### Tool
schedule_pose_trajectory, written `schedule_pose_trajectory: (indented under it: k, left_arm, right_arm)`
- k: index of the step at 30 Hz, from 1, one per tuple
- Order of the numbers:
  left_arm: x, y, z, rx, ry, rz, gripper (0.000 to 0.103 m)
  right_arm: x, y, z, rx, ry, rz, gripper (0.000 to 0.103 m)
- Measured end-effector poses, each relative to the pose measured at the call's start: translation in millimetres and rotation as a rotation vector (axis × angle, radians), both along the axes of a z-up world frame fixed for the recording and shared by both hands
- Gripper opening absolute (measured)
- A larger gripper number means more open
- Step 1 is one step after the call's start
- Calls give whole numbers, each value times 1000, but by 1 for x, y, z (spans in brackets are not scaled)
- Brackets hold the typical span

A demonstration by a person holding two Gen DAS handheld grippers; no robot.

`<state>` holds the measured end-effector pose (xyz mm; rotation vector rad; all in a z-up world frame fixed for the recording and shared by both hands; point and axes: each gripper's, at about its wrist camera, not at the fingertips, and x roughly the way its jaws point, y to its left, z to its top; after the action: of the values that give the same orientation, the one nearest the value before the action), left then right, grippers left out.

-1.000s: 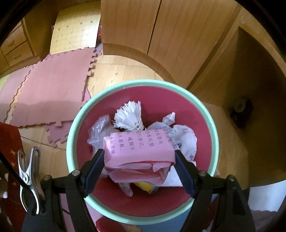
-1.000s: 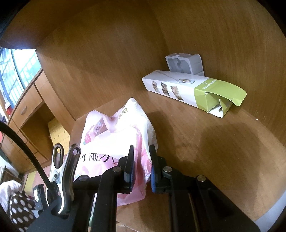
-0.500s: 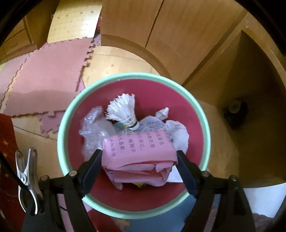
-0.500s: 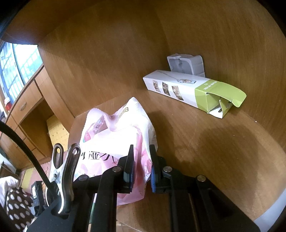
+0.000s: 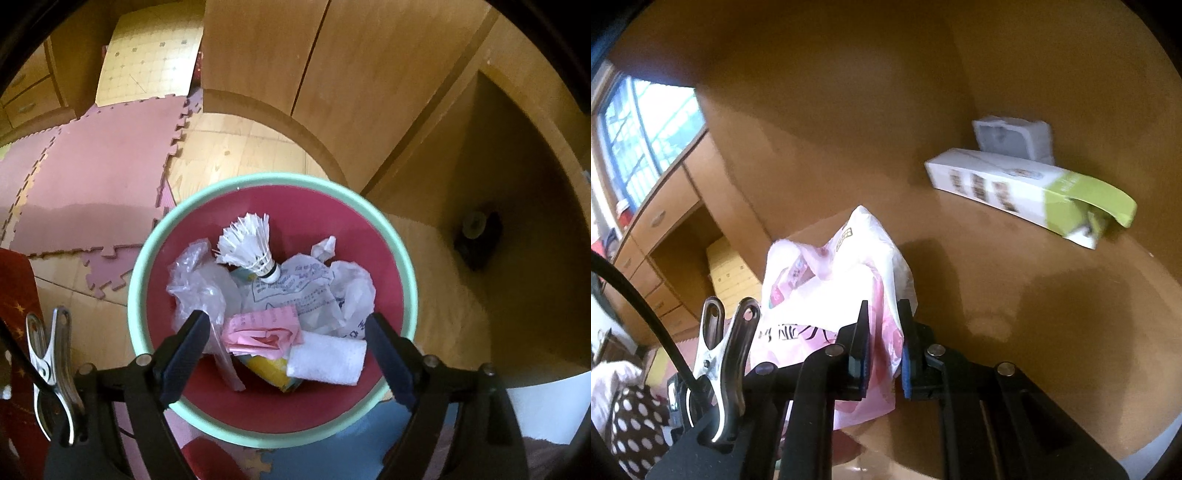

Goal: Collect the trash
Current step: 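Open the right tool to drop the pink plastic bag into the bucket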

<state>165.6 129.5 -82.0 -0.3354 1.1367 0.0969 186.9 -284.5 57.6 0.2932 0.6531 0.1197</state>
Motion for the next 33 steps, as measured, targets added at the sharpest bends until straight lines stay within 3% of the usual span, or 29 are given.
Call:
schedule_pose_trajectory:
  k: [4,10,24,33]
  left_arm:
    - [-3,1,10,-12,-25,-2,89]
    - [-9,7,21,-25,-49,17,89]
    - [-22,41,25,-76,-44,112,89]
    - [-25,49,23,-97,-40,141,89]
  right_arm:
    - [0,24,3,-3,-24,63,13]
    - [6,69,-6,1,8,146,13]
    - [20,173,-37,-136,62,309,13]
    - [40,223,-80,-144,199,387,13]
